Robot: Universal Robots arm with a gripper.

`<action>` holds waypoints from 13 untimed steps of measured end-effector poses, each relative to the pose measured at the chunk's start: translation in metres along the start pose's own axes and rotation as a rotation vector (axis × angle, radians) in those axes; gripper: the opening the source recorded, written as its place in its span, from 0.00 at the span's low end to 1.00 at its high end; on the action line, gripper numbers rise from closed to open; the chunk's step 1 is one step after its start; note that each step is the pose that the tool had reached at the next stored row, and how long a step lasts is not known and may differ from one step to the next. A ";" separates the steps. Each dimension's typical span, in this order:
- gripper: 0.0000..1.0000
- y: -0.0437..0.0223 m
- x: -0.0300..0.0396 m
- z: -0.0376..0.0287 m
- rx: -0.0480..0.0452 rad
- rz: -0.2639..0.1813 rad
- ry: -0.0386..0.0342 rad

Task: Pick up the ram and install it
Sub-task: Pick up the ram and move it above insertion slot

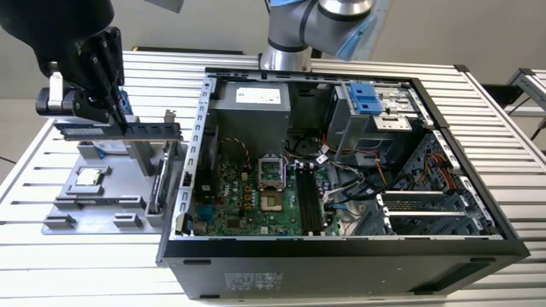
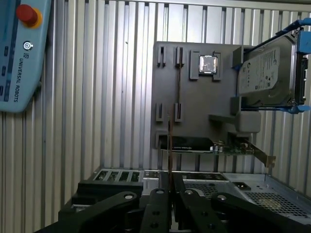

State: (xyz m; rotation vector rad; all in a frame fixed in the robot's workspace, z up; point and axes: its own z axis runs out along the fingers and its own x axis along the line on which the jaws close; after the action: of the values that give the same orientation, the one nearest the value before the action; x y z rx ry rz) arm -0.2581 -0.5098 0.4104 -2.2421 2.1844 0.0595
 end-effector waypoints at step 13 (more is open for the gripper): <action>0.00 -0.0132 0.0004 -0.0003 0.0000 0.000 0.0000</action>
State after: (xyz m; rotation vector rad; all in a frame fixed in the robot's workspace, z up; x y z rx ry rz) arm -0.2449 -0.5099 0.4104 -2.2421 2.1844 0.0595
